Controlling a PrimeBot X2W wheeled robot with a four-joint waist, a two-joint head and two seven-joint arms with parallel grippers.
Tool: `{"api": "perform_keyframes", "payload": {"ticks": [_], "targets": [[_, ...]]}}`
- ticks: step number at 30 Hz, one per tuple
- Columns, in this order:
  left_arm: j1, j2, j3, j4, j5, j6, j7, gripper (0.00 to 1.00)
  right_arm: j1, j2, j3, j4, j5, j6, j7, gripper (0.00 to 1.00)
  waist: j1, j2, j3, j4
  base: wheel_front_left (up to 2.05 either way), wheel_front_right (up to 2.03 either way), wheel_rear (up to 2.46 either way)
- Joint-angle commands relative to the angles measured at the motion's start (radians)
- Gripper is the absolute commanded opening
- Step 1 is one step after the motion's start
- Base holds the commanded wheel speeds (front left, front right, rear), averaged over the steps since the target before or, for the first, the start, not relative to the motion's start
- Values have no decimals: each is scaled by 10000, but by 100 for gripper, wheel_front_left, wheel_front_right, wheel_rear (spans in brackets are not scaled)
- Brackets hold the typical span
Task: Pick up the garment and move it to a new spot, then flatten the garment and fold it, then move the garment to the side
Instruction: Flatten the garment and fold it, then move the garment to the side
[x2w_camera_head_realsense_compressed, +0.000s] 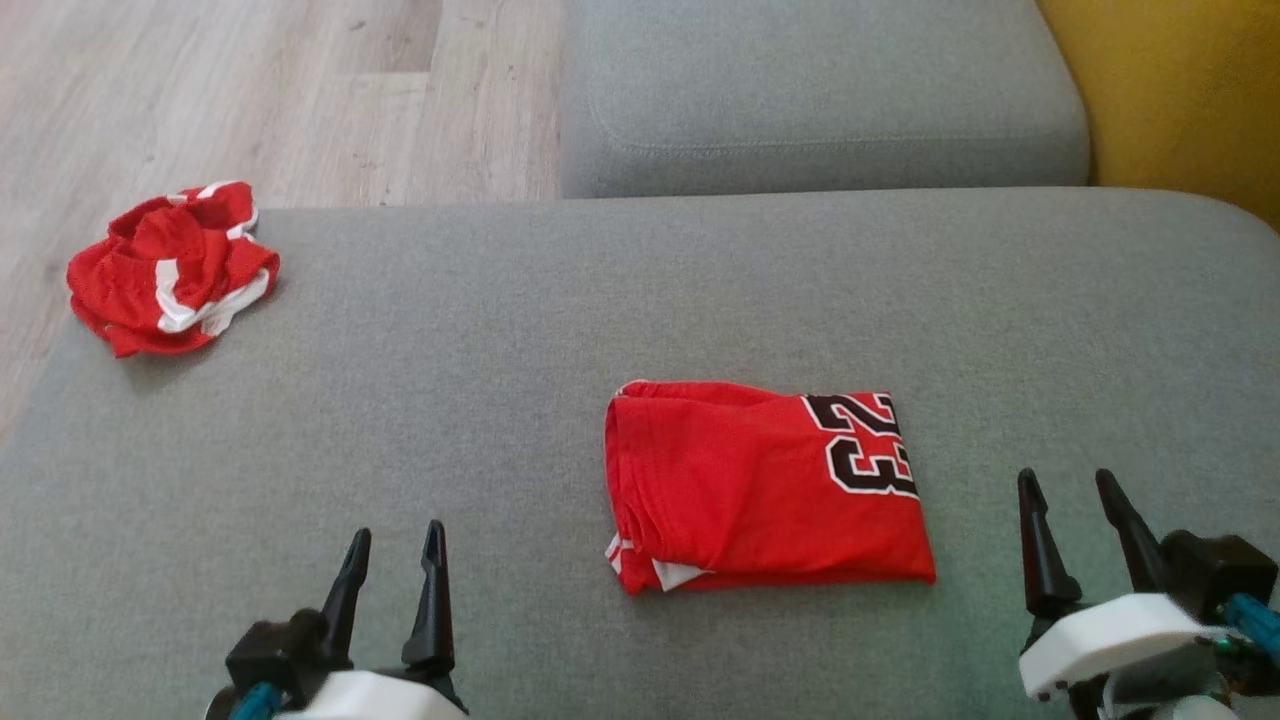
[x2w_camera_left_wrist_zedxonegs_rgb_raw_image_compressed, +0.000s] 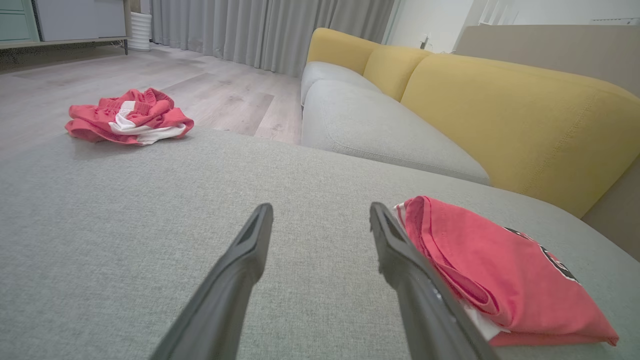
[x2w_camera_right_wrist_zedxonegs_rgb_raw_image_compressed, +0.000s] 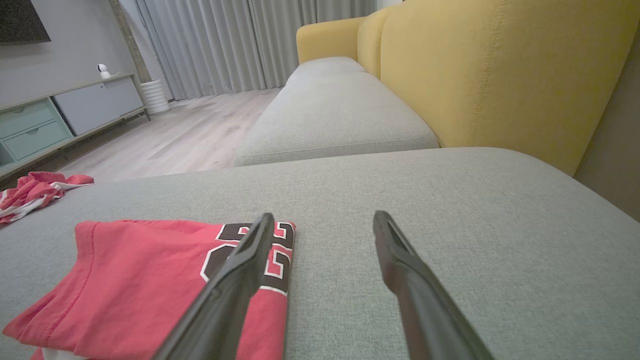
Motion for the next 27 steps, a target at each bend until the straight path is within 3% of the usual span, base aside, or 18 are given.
{"api": "perform_keyframes", "payload": {"ticks": [1, 20, 27], "targets": [[-363, 76, 395, -230, 115, -36, -107, 100, -308, -59, 241, -341, -3, 65, -141, 100, 2, -1, -46, -17, 0, 0, 0], [-408, 153, 366, 137, 156, -89, -113, 100, -399, -58, 291, 124, -113, 65, -485, 100, 2, -1, -52, 55, 0, 0, 0], [-587, 202, 405, 33, 211, -72, -110, 100, -1027, -58, 191, 222, -568, 65, 128, 100, 2, -1, 112, 280, 0, 0, 0]]}}
